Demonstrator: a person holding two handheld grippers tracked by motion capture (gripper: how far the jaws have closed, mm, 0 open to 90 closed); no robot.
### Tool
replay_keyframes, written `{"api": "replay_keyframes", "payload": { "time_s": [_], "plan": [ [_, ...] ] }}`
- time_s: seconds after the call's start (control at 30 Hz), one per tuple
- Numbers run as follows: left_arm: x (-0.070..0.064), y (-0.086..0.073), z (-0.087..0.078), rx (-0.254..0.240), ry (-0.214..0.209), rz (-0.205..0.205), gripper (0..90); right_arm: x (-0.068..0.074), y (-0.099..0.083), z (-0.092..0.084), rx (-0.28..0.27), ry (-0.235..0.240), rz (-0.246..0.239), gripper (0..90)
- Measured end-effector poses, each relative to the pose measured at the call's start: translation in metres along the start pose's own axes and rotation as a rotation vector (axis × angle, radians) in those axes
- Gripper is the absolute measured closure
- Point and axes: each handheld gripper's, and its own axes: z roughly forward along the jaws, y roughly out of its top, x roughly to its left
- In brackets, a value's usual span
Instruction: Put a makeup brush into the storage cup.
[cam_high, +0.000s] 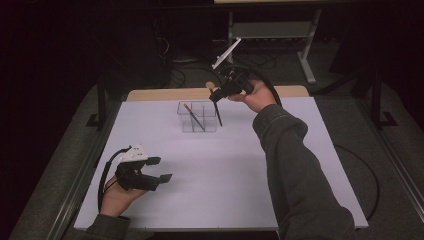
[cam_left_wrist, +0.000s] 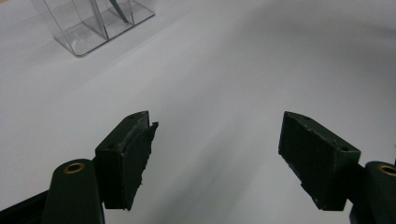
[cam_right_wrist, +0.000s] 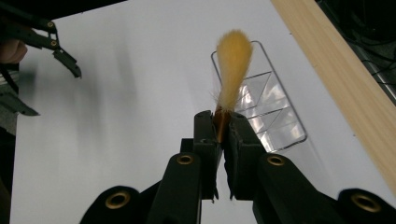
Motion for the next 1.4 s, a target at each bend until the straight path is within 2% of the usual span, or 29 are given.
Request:
{"api": "replay_keyframes", "payload": {
  "time_s": [0.37, 0.87, 1.27, 1.4],
  "plan": [
    [-0.002, 0.001, 0.001, -0.007, 0.001, 0.006, 24.9, -0.010, 0.011, -0.004, -0.024, -0.020, 0.017, 82.8],
    [-0.001, 0.001, 0.001, -0.007, -0.006, 0.009, 23.7, -0.017, 0.036, -0.002, -0.019, -0.052, 0.025, 82.8],
    [0.000, 0.000, 0.000, -0.012, -0.006, 0.006, 23.1, -0.024, 0.048, 0.010, -0.016, -0.075, 0.028, 82.8],
    [0.000, 0.000, -0.001, -0.015, -0.004, 0.005, 23.0, -0.025, 0.048, 0.014, -0.009, -0.087, 0.046, 82.8]
  ]
}}
